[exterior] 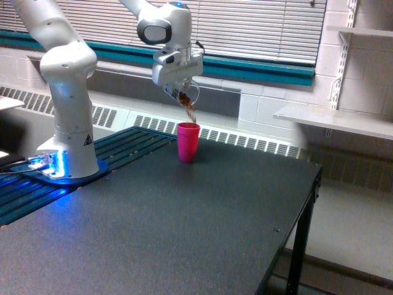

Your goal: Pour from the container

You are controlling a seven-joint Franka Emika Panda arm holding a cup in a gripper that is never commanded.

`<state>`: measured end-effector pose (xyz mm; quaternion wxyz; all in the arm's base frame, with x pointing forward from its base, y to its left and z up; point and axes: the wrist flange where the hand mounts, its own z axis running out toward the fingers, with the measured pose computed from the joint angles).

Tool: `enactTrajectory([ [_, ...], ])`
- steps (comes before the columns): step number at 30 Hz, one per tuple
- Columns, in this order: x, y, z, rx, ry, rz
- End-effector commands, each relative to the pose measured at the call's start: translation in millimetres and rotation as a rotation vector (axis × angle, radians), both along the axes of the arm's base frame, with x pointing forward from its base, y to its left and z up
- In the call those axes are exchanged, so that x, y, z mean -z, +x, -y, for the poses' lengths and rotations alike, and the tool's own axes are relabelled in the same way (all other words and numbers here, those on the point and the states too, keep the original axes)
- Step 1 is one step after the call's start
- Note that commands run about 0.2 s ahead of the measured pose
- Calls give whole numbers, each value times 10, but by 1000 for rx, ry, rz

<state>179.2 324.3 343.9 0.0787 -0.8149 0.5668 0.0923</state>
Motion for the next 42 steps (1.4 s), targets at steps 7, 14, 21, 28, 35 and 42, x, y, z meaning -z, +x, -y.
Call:
enactTrajectory([
  [7, 170, -27, 46, -4, 3, -35],
  [14, 241, -25, 76, 4, 19, -50],
  [21, 244, 3, 102, 1, 15, -42],
  [28, 244, 41, 151, -6, 22, -50],
  [35, 284, 62, 193, -11, 33, -61],
  [42, 299, 91, 210, -24, 46, -70],
])
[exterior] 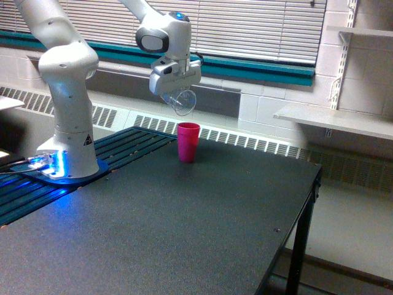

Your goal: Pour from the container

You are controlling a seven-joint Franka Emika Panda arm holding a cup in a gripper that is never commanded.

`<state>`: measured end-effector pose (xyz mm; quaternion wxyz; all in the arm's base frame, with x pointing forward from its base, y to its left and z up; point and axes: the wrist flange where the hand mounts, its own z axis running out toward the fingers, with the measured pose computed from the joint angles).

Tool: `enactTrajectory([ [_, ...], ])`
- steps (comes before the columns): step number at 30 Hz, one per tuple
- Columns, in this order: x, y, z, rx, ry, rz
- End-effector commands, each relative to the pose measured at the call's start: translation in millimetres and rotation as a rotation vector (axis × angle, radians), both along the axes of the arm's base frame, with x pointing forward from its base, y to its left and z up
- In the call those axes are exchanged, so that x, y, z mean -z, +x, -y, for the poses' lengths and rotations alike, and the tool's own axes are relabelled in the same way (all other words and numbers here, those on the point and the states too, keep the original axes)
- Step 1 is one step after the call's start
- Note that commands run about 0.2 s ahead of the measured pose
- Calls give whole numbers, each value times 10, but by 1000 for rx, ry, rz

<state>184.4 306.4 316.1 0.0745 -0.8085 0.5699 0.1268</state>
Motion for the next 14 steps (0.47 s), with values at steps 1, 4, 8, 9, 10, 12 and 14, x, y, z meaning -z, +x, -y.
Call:
enactTrajectory([
  [1, 26, 47, 37, -30, 16, -7],
  [4, 32, 65, 48, -34, 14, -8],
  [8, 34, 91, 59, -37, 13, -7],
  [9, 36, 96, 61, -38, 12, -8],
  [10, 27, 103, 54, -40, 15, -4],
  [12, -2, 119, 48, -42, 20, 6],
  [14, 6, 118, 52, -45, 6, 0],
])
